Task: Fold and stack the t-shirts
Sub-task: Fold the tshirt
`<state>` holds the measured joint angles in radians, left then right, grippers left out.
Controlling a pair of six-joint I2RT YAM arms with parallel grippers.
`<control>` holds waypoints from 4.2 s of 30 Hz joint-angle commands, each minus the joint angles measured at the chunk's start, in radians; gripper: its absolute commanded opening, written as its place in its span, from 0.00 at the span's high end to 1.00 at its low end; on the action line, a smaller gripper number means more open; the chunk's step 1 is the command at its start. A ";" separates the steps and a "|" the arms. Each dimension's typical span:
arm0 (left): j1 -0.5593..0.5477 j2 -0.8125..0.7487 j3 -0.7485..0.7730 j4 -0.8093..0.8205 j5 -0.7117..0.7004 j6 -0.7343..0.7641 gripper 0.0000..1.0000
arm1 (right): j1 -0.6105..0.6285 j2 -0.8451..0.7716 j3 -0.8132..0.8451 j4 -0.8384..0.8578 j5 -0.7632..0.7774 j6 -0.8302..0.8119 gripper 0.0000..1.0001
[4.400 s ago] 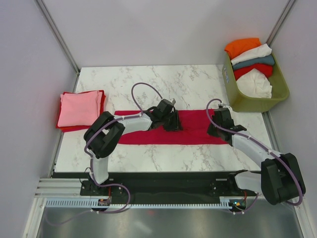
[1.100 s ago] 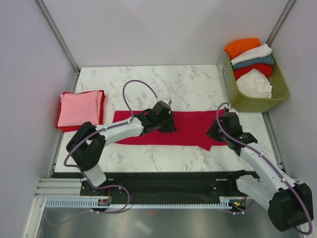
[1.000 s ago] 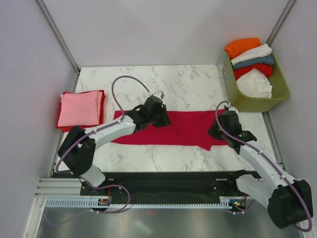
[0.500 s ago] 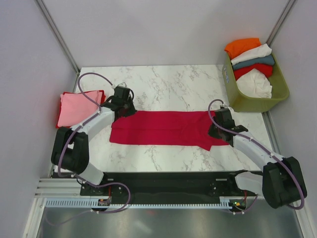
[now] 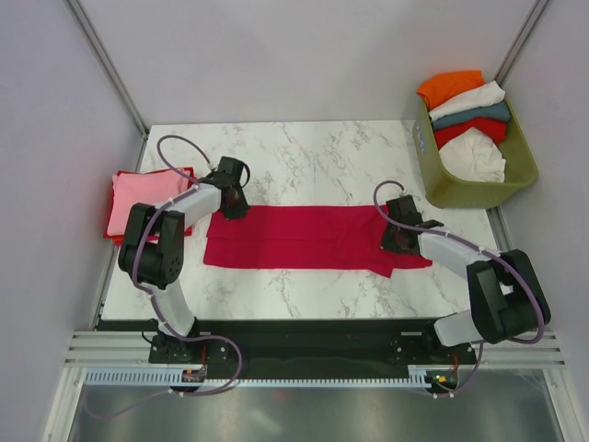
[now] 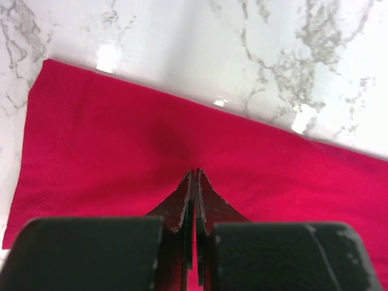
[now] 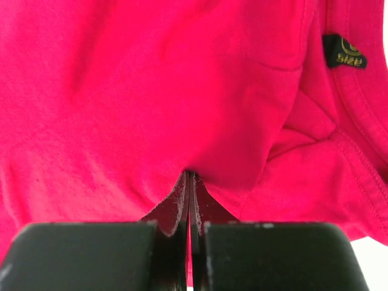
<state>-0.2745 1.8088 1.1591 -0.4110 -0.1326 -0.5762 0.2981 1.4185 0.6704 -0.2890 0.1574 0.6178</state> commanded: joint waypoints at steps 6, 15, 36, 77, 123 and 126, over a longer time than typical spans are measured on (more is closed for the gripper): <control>0.037 0.084 0.034 -0.074 -0.070 -0.077 0.98 | 0.003 0.117 0.060 0.037 0.096 0.020 1.00; 0.032 0.020 -0.110 -0.081 -0.085 -0.195 0.98 | -0.045 0.230 0.156 0.042 0.090 0.049 1.00; -0.316 -0.218 -0.398 -0.104 -0.059 -0.443 0.98 | -0.071 0.758 0.811 -0.061 0.048 -0.039 1.00; -0.440 -0.514 -0.300 -0.042 -0.022 -0.340 0.92 | -0.019 1.257 1.621 -0.168 -0.229 -0.115 0.87; -0.574 -0.713 -0.722 0.181 0.209 -0.320 0.63 | 0.325 -0.501 -0.296 -0.101 -0.380 0.145 0.55; -0.581 -0.727 -0.745 0.184 0.220 -0.338 0.63 | 0.346 -0.491 -0.302 -0.122 -0.381 0.151 0.55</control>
<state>-0.8467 1.1019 0.4320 -0.2626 0.0608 -0.8673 0.6262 0.9195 0.3752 -0.3759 -0.2104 0.7391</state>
